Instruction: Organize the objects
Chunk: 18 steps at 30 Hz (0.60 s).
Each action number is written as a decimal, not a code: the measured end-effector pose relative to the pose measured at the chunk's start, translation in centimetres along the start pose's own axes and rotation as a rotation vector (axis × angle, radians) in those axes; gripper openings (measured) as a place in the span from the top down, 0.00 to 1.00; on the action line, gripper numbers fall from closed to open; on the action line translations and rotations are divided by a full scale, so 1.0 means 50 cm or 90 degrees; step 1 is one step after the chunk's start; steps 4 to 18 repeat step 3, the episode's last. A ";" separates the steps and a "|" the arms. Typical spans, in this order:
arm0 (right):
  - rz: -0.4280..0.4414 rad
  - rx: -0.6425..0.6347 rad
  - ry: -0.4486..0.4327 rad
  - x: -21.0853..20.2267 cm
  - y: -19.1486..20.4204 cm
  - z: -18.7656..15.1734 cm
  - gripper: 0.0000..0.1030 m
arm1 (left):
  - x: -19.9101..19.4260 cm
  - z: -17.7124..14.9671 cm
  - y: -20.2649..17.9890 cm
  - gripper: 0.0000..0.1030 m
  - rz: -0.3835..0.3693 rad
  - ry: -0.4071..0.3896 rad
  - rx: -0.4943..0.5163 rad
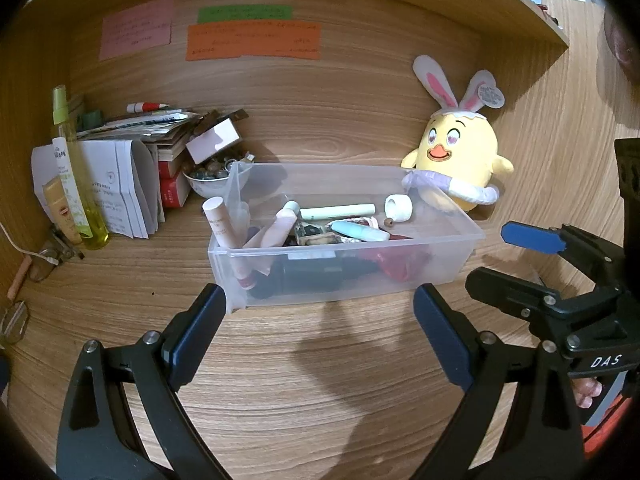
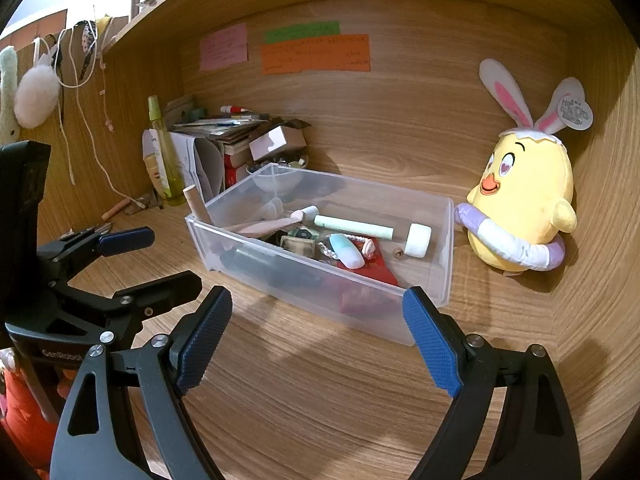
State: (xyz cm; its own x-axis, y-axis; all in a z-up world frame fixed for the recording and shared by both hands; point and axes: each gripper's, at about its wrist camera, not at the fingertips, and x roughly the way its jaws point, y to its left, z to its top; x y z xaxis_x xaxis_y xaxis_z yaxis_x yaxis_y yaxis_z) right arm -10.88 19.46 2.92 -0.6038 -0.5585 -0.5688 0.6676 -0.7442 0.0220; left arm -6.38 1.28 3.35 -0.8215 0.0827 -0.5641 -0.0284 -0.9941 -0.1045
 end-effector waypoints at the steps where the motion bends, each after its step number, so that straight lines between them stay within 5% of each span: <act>1: 0.000 0.001 0.001 0.000 0.000 -0.001 0.17 | 0.002 0.000 0.000 0.07 -0.002 0.002 -0.002; 18: -0.001 0.002 0.002 0.001 0.001 -0.002 0.17 | 0.003 -0.001 0.001 0.07 -0.005 0.005 -0.005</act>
